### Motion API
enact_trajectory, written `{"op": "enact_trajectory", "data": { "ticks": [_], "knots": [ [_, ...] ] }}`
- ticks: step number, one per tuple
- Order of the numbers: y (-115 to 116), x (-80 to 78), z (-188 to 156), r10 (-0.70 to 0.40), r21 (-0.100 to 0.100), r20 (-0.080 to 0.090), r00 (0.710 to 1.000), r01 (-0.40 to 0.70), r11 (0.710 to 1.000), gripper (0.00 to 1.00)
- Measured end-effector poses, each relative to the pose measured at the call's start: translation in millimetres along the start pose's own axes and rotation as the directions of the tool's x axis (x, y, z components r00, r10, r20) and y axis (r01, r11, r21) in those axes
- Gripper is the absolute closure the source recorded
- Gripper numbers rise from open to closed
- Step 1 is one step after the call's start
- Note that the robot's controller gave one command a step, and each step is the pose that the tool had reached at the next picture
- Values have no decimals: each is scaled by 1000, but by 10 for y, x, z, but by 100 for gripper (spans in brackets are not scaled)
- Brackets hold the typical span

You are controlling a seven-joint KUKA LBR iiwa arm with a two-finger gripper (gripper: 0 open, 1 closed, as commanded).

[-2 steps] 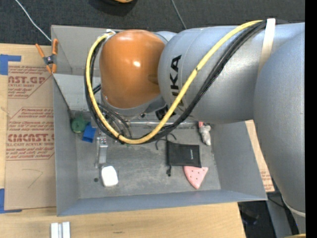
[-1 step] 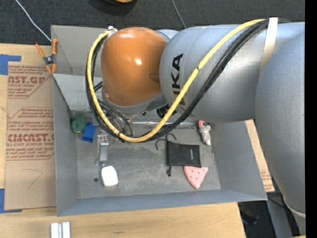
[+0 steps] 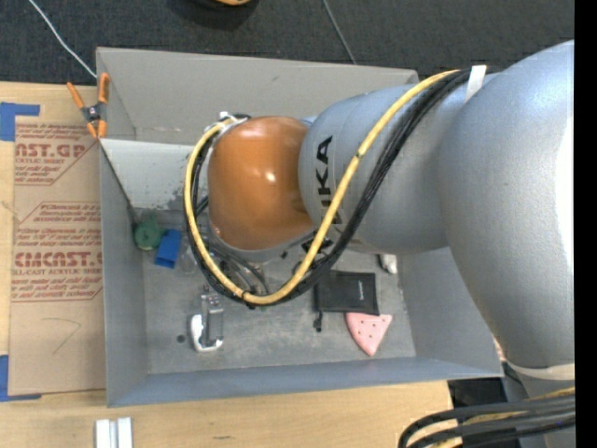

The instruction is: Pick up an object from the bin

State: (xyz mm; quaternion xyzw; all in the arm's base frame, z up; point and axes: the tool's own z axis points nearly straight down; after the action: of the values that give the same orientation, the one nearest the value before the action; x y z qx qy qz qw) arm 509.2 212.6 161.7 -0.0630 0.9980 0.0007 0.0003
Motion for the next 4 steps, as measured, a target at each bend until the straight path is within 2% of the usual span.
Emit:
{"op": "enact_trajectory", "data": {
  "ticks": [1,2,3,4],
  "knots": [
    [-248,213,13,-423,0,2,906,423,906,0],
    [-317,140,408,-519,-2,0,855,519,855,0],
    [-300,80,928,-685,-2,1,729,685,729,0],
    [-307,107,923,-736,-2,1,677,736,677,100]
  ]
}}
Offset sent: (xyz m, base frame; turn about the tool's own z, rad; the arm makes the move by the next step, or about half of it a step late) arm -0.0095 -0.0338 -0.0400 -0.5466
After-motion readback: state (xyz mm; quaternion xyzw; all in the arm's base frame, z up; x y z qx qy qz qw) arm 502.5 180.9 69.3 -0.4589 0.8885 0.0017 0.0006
